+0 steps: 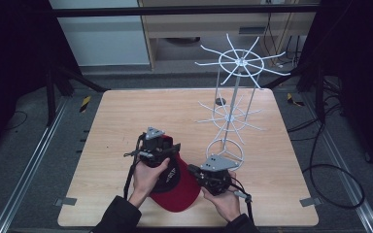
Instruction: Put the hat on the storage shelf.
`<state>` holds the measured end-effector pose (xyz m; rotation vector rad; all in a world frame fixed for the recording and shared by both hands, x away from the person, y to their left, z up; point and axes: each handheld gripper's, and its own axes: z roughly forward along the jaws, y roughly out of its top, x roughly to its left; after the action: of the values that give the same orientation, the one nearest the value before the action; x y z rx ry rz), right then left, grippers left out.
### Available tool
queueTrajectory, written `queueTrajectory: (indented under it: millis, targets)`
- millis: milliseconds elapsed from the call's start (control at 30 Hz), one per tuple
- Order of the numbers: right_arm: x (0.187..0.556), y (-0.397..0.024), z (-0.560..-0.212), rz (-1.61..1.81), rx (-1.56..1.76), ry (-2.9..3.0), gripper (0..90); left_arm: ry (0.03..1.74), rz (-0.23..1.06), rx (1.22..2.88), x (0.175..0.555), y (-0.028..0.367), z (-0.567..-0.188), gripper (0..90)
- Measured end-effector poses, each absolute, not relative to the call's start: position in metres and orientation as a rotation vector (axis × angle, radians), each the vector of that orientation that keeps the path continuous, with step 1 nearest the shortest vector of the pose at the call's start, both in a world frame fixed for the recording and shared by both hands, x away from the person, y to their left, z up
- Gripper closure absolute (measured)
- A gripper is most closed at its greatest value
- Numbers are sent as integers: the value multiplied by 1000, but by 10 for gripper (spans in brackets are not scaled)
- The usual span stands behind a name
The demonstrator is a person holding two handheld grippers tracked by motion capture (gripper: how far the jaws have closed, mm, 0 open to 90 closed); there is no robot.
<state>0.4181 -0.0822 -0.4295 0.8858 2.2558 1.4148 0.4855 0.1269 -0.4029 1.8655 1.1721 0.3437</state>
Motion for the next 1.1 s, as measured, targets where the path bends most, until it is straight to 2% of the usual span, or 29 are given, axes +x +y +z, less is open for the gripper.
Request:
queueTrajectory:
  millis: [167,267,333,433,567,800,1100]
  targets:
    - [418,-81,-430,1419,884,2263,863,1186,329,1881,486,122,-402,783]
    - [418,-81,-430,1424,890,2265,860,1185,331,1880,485,122,-401,817]
    - [420,-84,-429,1475,902,2276,832,1176,335,1867,484,123,-399,828]
    - [422,-91,-425,1543,913,2270,701,1156,353,1848,481,129,-394,835]
    - [421,-99,-417,1645,916,2237,604,1127,390,1817,477,138,-379,839]
    - [416,-100,-408,1676,884,2235,567,1089,456,1752,473,152,-353,845]
    - [417,-85,-424,1631,870,2317,476,1059,493,1695,471,163,-338,846]
